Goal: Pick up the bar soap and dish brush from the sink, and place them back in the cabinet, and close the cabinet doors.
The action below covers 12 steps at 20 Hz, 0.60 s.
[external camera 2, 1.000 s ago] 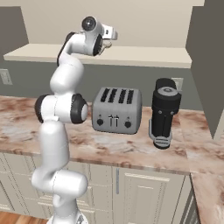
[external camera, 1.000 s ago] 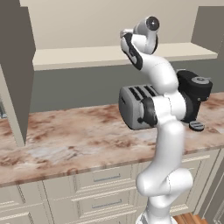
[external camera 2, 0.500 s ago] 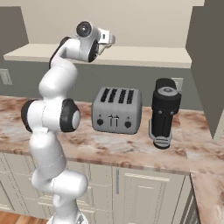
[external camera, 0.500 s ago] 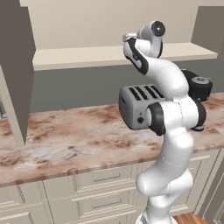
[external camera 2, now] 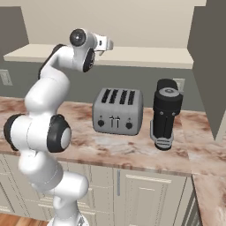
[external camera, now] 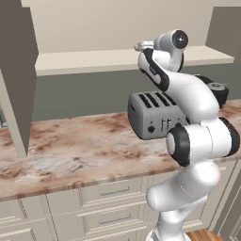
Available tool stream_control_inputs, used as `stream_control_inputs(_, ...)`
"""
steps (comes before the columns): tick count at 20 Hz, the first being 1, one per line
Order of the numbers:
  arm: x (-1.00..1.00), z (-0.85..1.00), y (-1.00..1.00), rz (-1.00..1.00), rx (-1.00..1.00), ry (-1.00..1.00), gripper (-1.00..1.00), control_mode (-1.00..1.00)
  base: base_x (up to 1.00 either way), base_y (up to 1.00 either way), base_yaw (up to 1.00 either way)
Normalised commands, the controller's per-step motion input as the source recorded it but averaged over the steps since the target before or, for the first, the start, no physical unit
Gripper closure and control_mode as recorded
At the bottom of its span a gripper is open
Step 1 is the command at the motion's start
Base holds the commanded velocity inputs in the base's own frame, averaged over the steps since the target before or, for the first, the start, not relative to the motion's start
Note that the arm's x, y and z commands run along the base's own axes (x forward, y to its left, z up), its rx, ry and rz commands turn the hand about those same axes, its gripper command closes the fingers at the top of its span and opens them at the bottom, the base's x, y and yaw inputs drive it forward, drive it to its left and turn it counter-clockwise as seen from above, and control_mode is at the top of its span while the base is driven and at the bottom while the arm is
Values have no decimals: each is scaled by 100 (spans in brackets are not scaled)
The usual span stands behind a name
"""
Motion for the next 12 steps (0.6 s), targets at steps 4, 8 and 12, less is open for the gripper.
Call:
stream_control_inputs(4,-76,6,0,-2,0,0,-100,-100,0,0,0)
stream_control_inputs(8,-87,1,-1,-4,-1,0,-100,-100,0,0,0)
stream_control_inputs(12,-97,0,-8,-1,-3,1,-100,-100,0,0,0)
